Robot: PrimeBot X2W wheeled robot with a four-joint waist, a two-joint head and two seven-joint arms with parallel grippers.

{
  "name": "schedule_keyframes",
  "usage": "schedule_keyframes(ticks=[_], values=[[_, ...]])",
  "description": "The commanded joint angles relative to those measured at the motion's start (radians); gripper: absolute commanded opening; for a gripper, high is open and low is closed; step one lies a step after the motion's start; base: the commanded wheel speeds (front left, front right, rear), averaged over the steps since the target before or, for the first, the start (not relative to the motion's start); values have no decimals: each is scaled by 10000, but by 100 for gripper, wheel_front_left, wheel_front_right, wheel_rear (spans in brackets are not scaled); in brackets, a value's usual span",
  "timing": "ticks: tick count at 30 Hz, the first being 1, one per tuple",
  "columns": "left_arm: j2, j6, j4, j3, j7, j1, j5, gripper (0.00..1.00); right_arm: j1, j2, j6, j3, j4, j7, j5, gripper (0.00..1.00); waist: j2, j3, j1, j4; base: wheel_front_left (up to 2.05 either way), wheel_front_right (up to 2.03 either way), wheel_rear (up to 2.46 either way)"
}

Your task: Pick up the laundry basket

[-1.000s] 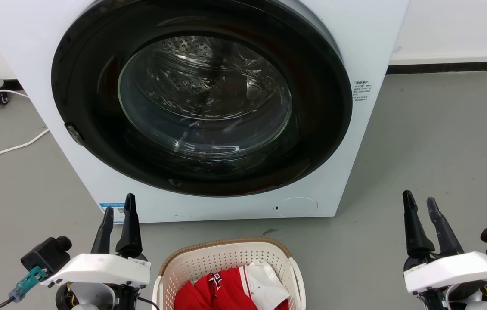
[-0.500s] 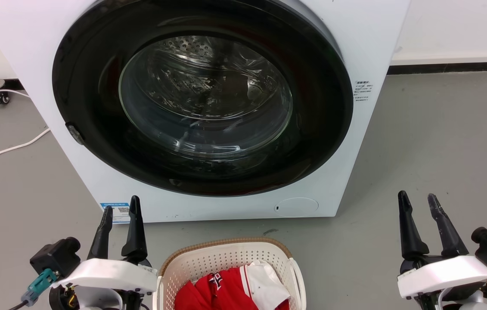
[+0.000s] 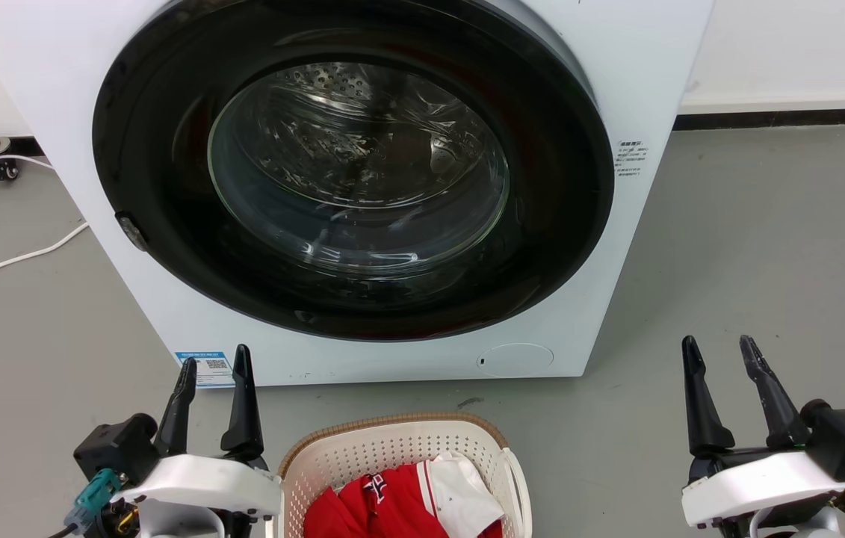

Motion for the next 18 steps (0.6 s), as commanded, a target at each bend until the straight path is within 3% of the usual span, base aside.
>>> schedule_keyframes(ticks=[1,18], values=[[36,25,-43,-30,-105,57,306,100,64,-37,0,22,-123,-100,-322,100,0,-1,0,-2,0,0,0],[42,232,111,-97,-457,138,1728,100,176,-37,-1,101,-158,-463,-1819,100,0,10,0,2,0,0,0]])
